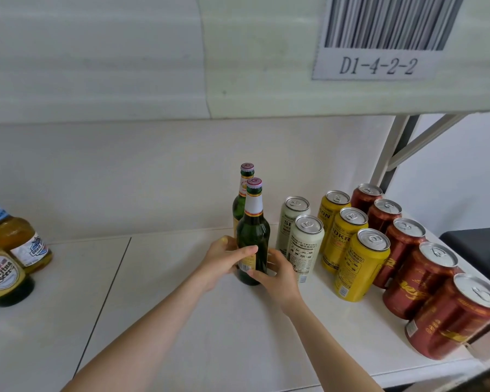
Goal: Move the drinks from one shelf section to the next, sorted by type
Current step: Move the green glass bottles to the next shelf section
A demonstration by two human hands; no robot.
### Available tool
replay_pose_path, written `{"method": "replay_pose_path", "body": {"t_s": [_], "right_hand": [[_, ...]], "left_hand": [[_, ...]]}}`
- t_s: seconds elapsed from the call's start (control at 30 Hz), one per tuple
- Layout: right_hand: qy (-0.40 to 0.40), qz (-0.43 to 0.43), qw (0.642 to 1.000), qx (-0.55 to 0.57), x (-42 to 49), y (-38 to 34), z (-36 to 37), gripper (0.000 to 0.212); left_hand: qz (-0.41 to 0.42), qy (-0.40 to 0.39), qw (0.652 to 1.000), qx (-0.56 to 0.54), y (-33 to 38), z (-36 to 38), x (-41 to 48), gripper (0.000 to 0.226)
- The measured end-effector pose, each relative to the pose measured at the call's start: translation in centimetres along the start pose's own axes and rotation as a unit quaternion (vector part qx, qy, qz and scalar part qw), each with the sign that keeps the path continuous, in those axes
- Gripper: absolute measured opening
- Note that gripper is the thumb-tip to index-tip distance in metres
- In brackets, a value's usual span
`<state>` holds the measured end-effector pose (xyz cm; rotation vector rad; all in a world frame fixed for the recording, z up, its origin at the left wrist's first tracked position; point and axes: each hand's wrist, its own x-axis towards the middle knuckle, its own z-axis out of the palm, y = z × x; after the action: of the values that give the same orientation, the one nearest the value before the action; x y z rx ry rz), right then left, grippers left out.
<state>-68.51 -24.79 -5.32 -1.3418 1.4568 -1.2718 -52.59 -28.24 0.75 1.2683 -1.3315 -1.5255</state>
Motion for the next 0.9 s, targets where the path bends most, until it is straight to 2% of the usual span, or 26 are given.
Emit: {"method": "replay_pose_path", "body": {"t_s": [0.13,0.27,0.5,0.73,0.9], "right_hand": [[-0.003,0.005,1.0,-0.012,0.1,0.0,-0.1,0.056],[-0.002,0.009,1.0,-0.023,0.1,-0.2,-0.1,0.057],[0.012,0.021,0.999,-0.026,-0.6,-0.4,0.0,0.055],[0.05,0.067,0.988,-0.13,-3.5,-0.1,-0.5,0.066],[0.048,0.035,0.954,-0.293,-6.7,-0.6,-0.9,0.063]], "left_hand": [[-0.004,-0.003,1.0,-0.001,0.1,-0.1,0.1,0.076],[-0.009,-0.003,1.0,0.002,0.0,-0.2,0.2,0.05],[-0.014,0.005,0.999,0.036,0.2,-0.4,-0.5,0.034],[-0.001,0.06,0.996,0.069,-1.5,-3.0,-2.9,0.042],[0.062,0.101,0.964,0.236,-4.4,-5.4,-5.0,0.049]]}}
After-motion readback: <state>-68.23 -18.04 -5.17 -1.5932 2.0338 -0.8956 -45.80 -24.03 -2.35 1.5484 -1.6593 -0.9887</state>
